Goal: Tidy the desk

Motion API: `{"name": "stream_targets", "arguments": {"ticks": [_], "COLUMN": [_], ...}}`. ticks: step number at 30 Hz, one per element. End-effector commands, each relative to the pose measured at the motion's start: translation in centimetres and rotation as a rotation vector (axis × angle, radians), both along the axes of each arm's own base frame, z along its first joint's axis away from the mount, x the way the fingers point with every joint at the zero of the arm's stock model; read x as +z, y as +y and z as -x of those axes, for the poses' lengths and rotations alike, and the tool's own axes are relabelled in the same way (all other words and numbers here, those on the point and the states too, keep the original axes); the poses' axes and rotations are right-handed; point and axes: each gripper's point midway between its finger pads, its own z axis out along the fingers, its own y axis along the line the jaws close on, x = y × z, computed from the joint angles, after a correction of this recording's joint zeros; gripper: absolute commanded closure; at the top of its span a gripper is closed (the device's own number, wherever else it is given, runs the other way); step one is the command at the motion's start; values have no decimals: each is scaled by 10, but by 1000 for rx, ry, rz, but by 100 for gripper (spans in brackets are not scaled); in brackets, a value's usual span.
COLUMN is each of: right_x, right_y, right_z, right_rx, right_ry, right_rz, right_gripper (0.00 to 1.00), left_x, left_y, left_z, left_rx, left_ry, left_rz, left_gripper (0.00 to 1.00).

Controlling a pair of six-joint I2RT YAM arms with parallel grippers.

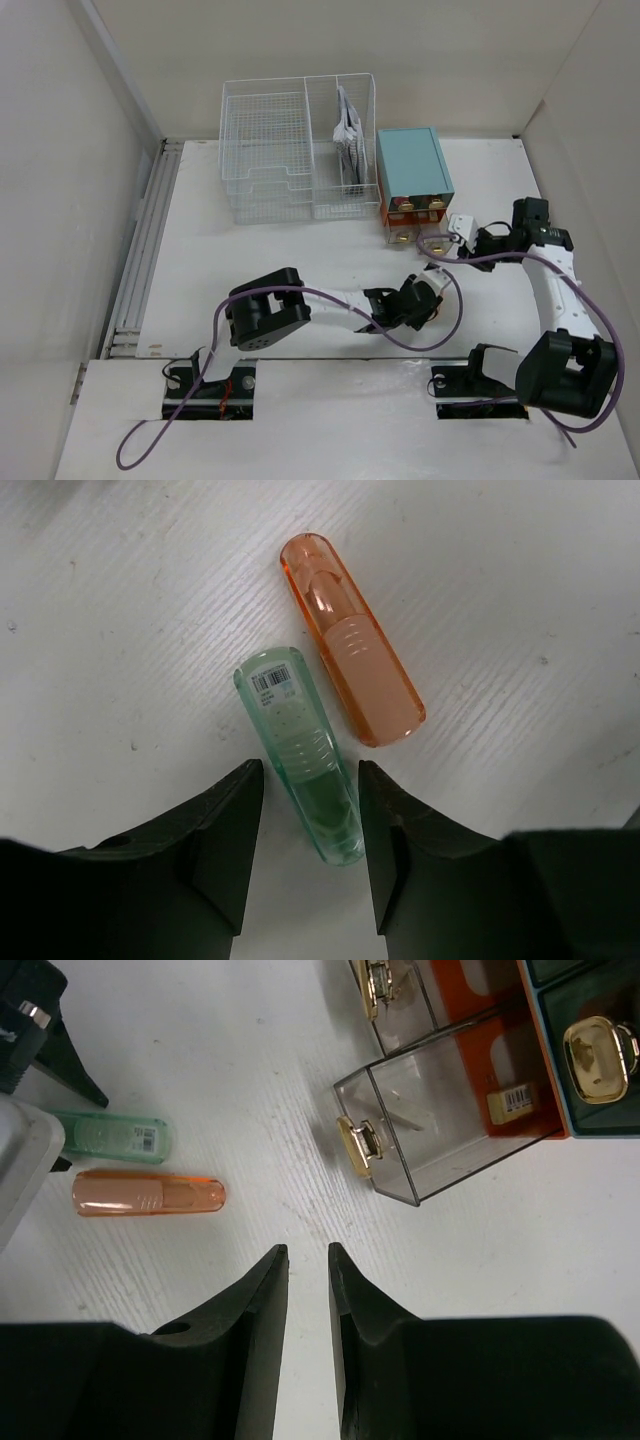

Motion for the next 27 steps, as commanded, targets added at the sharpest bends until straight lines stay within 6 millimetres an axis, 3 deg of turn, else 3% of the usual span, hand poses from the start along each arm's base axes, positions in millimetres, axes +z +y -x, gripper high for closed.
{"name": "stream_targets", "arguments": {"ticks": [1,7,11,12,13,15,16,22,25,26,27], "right_x": [7,9,-4,-10,-14,-25,-30,-32,-41,-43,-46], "right_y": [6,8,10,7,4,3,2,7,7,8,8], "right_z": [7,12,26,32,32,42,40,38,44,46,48], "right_rx": [42,93,270,307,384,461,503,586,660,682,711], "right_ry": [-19,-21,-33,-10,-45,-2,-3,22,3,-9,-20], "right_rz": [-24,-15,48,77,117,108,104,31,47,47,58], "right_gripper": [72,72,80,80,81,81,81,69,65,65,64], "left_x": [17,-3,-7,-14,-8,-14,-6,-10,13,9,26], "left_y": [-6,8,10,16,18,29,26,53,61,72,73], "left_z": [-6,-6,-6,-5,-4,-2,-2,7,9,12,13], "left_rx": [18,32,45,51,52,73,85,132,165,166,174], "left_ry": [-35,-29,-23,-13,-14,-4,1,48,59,62,65], "left_rz": [3,-80,-98,-112,-103,-108,-68,-43,37,22,66], "left_gripper": [61,63,79,81,83,93,99,100,100,100,100]}}
